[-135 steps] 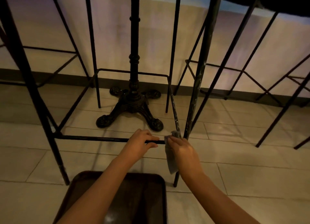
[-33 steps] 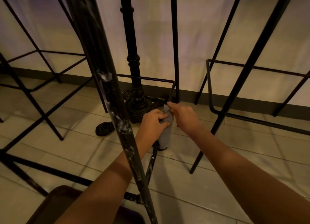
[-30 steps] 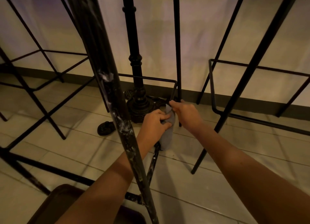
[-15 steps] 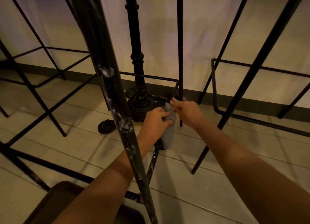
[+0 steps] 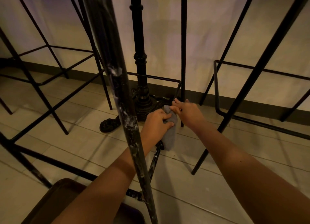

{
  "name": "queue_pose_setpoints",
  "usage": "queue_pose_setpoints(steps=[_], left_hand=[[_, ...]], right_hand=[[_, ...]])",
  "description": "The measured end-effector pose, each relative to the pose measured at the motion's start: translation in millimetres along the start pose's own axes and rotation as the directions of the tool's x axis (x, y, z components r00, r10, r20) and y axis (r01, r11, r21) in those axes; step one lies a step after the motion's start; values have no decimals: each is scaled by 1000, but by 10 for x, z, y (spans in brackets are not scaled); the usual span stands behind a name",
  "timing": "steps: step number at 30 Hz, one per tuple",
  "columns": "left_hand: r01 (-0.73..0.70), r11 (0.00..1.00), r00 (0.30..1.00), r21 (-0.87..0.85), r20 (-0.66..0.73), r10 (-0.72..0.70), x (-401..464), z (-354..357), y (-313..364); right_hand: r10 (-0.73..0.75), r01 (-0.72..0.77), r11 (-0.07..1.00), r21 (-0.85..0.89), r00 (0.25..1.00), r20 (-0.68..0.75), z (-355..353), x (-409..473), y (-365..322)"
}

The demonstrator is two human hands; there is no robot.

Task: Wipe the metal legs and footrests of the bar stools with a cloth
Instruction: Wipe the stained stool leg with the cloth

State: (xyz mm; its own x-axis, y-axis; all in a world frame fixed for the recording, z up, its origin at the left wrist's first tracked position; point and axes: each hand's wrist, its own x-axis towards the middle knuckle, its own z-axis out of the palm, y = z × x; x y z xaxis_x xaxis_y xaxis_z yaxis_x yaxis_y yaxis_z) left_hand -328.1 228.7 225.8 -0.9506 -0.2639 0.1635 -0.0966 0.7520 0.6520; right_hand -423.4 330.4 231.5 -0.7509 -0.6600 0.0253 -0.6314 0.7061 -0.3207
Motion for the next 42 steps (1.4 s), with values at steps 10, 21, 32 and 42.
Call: queue_pose_setpoints(steps=[10, 21, 32, 42], left_hand=[[-12, 1000, 1000, -3, 2, 12, -200, -36, -57], [19, 999, 1000, -51, -8, -19, -246, -57, -23], [-32, 999, 999, -34, 14, 33, -439, -63, -88], [-26, 998, 999, -64, 21, 27, -391, -72, -52]], right_hand=[[18, -19, 1000, 4, 1000, 5, 59, 32, 23], [58, -60, 997, 41, 998, 33, 43, 12, -30], [24, -25, 998, -51, 1000, -1, 26, -52, -101], [54, -54, 991, -119, 999, 2, 121, 72, -34]])
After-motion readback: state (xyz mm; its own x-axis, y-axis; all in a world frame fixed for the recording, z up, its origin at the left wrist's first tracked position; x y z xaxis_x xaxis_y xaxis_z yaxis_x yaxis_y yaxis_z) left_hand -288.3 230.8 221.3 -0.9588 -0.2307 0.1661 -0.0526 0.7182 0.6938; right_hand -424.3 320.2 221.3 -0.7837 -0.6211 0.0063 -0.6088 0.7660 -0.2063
